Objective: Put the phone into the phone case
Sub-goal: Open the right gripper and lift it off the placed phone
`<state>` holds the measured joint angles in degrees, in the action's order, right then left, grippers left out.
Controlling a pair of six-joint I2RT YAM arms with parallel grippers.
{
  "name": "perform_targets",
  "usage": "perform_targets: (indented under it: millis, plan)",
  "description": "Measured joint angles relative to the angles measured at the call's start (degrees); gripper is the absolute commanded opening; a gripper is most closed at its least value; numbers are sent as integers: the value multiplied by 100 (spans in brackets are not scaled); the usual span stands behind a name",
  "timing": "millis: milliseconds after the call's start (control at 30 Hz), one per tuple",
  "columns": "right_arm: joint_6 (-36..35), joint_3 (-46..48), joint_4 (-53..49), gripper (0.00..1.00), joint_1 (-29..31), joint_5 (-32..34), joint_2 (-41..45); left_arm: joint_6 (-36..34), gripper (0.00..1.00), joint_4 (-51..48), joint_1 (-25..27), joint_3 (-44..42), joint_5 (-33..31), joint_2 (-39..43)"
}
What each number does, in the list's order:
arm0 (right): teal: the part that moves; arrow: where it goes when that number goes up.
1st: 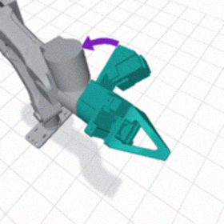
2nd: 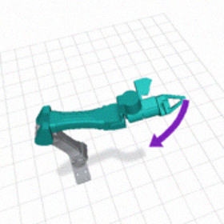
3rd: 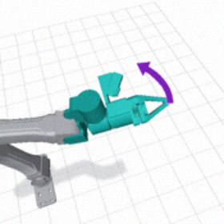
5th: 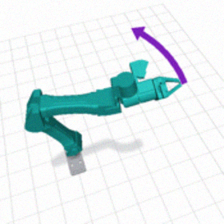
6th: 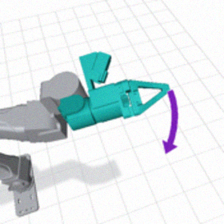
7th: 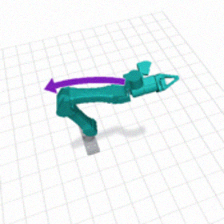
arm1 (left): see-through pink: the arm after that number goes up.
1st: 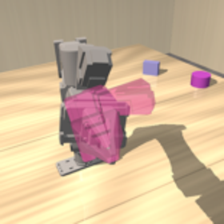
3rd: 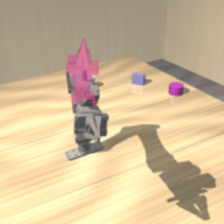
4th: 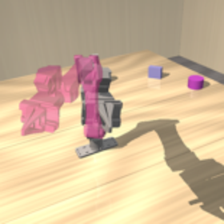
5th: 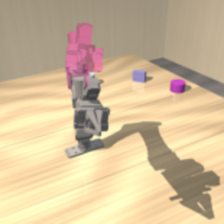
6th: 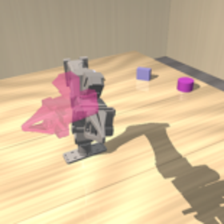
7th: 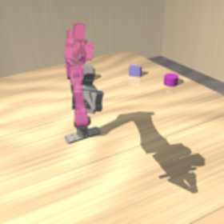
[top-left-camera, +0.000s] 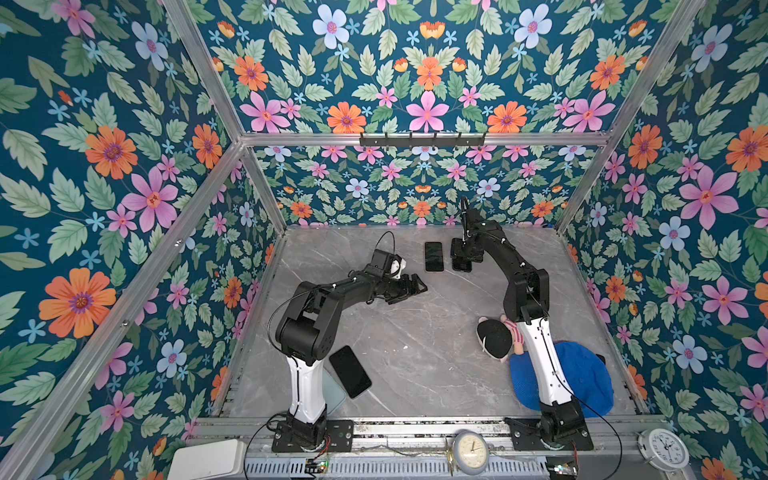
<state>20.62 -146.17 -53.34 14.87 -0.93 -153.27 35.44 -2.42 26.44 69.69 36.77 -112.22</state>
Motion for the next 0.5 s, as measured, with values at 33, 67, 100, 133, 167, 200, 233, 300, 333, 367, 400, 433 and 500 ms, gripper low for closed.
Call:
perform_targets:
  millis: [33,67,100,133,167,200,233,300,333,367,400,433,500]
  plan:
    - [-2,15,20,79,0,-11,2,2,94,22,-9,-20,2,15]
    - [-2,44,50,82,0,-13,13,4,94,46,-13,-66,2,48]
    - [-4,90,87,84,0,-15,37,11,94,68,-17,-114,7,92]
    - [-4,164,131,87,2,-42,83,26,94,98,-17,-168,9,144]
    - [-15,249,188,88,7,-55,127,26,94,136,-17,-212,13,190]
    - [-28,319,232,88,7,-59,173,31,94,160,-17,-238,15,227]
    - [-33,396,262,88,9,-59,210,48,94,197,-17,-267,20,258]
    - [-31,505,278,88,11,-74,289,48,94,251,-28,-323,22,319]
    - [-31,533,260,87,11,-87,310,48,94,280,-44,-363,26,343]
    - [-44,549,247,87,11,-96,345,50,94,284,-55,-404,37,369]
    - [-46,575,225,86,11,-101,387,66,94,284,-66,-446,44,396]
    - [-50,647,208,85,17,-98,481,70,94,275,-90,-494,44,437]
    - [-83,914,221,85,33,-68,767,90,93,229,-142,-579,44,568]
